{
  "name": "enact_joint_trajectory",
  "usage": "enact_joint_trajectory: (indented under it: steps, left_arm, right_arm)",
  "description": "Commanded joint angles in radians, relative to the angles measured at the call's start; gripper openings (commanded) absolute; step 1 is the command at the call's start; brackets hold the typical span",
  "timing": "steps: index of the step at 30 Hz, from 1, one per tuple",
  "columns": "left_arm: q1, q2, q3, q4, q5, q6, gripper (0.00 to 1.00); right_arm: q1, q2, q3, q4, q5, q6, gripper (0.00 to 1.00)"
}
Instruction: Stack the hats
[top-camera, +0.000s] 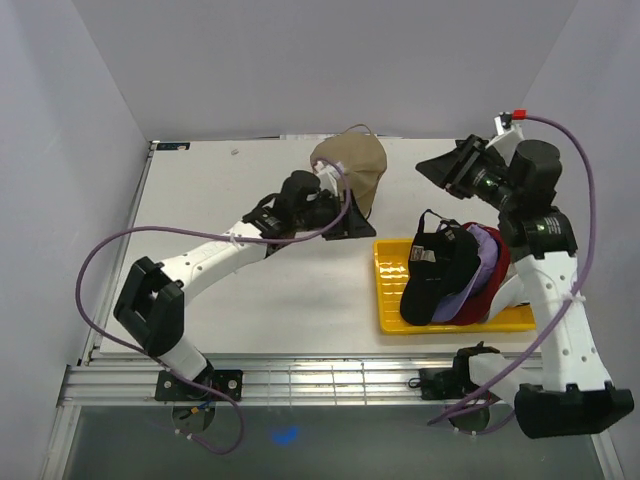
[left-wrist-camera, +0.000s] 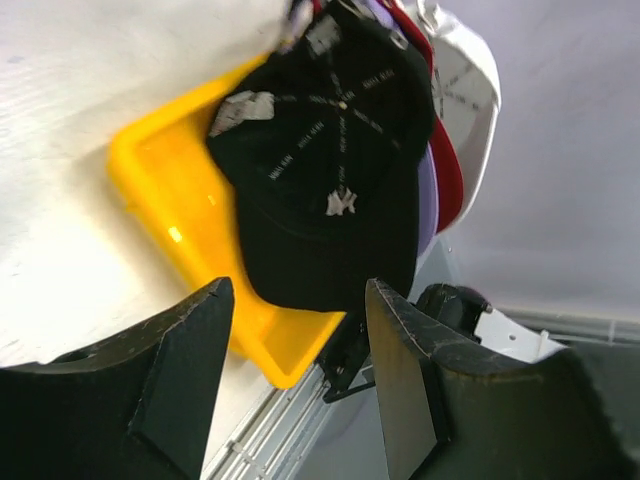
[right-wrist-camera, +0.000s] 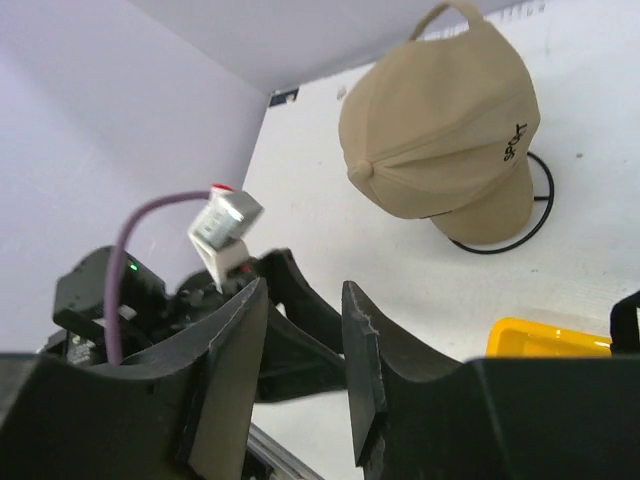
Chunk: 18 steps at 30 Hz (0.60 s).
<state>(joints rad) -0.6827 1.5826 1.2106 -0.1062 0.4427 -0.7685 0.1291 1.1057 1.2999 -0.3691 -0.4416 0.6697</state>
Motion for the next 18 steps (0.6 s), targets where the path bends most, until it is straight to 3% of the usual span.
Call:
enact_joint_trajectory:
  steps: [1, 8, 18]
  left_arm:
    - [-0.13, 0.025, 0.102, -0.111, -0.174, 0.1, 0.66]
    - [-0.368, 0.241, 0.351, -0.229, -0.349, 0.178, 0.66]
    - [-0.535, 0.454, 0.599, -0.352, -0.535, 0.221, 0.66]
  right_arm:
    - [-0.016, -0.104, 0.053, -0.08, 0.049, -0.015, 0.42]
    - [-0.016, -0.202, 0.044, -0.136, 0.073, -0.01, 0.43]
    - [-0.016, -0.233, 0.052, -0.177, 0.09, -0.039, 0.43]
